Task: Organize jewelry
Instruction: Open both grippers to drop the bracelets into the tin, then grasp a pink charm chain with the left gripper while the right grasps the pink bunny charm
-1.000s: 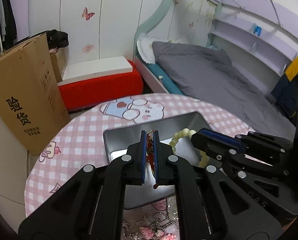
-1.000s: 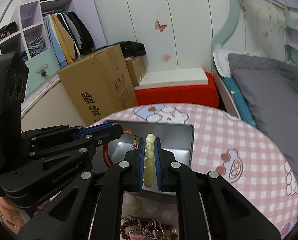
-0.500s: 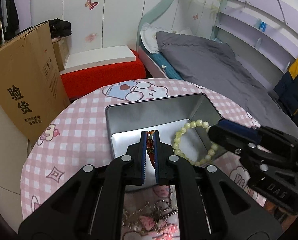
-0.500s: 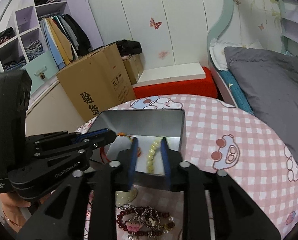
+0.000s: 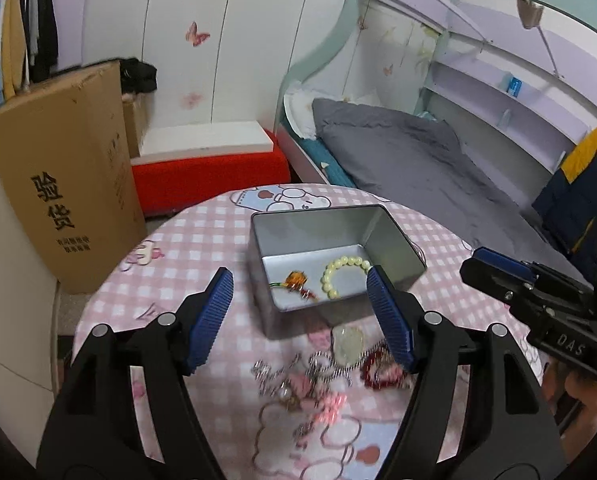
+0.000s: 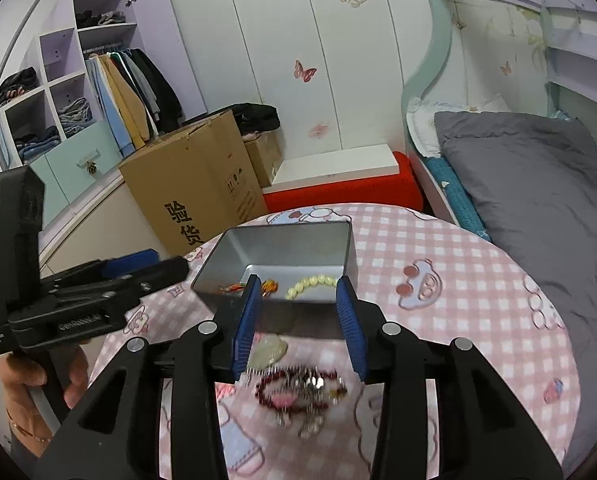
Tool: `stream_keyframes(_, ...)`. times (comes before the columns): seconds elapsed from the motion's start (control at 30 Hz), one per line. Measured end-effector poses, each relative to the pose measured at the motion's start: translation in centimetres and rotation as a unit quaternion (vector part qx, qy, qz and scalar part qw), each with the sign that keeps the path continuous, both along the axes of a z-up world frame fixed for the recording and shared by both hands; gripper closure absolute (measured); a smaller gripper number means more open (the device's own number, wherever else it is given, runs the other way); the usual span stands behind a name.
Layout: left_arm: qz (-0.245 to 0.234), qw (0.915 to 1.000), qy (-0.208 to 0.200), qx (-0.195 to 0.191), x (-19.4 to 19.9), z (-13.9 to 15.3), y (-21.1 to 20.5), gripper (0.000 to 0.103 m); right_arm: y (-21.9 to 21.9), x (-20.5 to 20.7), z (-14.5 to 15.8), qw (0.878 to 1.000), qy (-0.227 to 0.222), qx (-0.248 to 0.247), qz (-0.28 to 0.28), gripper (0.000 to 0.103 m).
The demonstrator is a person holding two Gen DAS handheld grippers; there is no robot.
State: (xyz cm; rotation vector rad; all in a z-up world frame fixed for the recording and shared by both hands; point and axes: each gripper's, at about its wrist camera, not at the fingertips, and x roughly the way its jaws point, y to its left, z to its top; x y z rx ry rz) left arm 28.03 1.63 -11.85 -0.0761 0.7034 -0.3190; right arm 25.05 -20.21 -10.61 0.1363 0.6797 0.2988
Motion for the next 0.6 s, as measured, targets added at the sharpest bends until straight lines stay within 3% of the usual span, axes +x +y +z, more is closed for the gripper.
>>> stream_keyframes(0.2,-0.007,0.9998,-0.001,0.020,-3.5,-1.0,0.5,0.034,0.0,-3.3,-1.1,1.000,0.010,-0.018,-0.008,0.062)
stream_keyframes(0.33,-0.021,0.9987,0.018,0.042,-5.0,-3.5,0.3,0.034,0.4,-4.9,-2.5,0.999,0.025,-0.029,-0.014,0.061)
stream_keyframes(0.6,-0.033,0.9966,0.060,0.046,-6.0,-7.3,0.1,0.035,1.4,-6.5,-4.8,0.998,0.046,-0.042,-0.014,0.060)
